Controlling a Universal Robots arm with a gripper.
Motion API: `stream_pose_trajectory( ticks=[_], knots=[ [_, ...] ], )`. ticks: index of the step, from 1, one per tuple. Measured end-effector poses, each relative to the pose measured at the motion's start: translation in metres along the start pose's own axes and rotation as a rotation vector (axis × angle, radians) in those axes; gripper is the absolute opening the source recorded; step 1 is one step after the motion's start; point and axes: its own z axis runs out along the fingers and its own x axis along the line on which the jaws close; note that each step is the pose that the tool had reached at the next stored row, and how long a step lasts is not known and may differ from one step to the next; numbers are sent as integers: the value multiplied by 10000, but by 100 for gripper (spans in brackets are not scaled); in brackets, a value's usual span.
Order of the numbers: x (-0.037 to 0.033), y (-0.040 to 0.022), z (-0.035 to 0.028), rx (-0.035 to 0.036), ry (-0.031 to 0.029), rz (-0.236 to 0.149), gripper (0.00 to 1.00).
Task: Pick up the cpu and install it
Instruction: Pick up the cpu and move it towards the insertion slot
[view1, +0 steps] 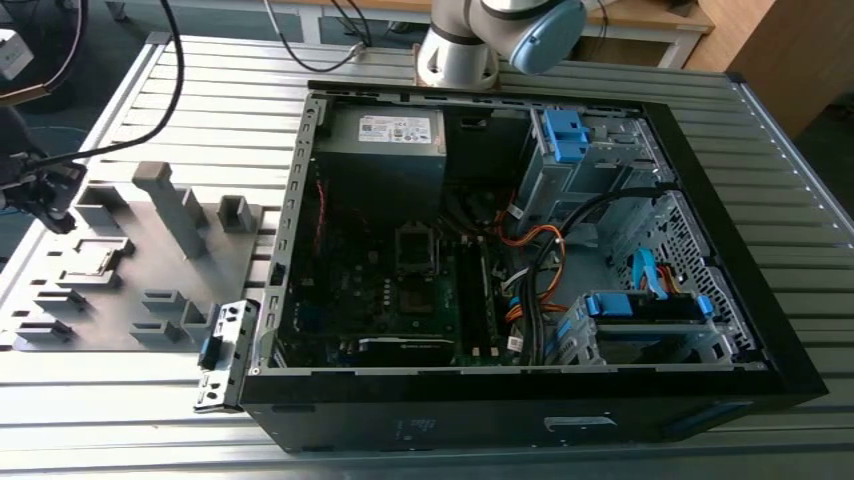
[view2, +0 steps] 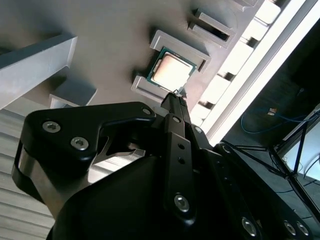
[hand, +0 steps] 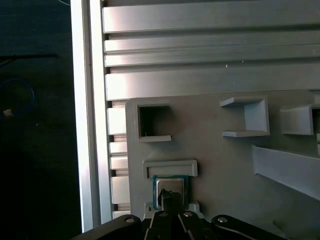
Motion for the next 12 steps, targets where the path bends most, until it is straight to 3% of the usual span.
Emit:
stream_pose_trajectory(
  ticks=[6, 12],
  knots=[
    [-1, -30, 79, 2, 24, -3, 11],
    [-3, -61, 111, 4, 54, -16, 11]
  ],
)
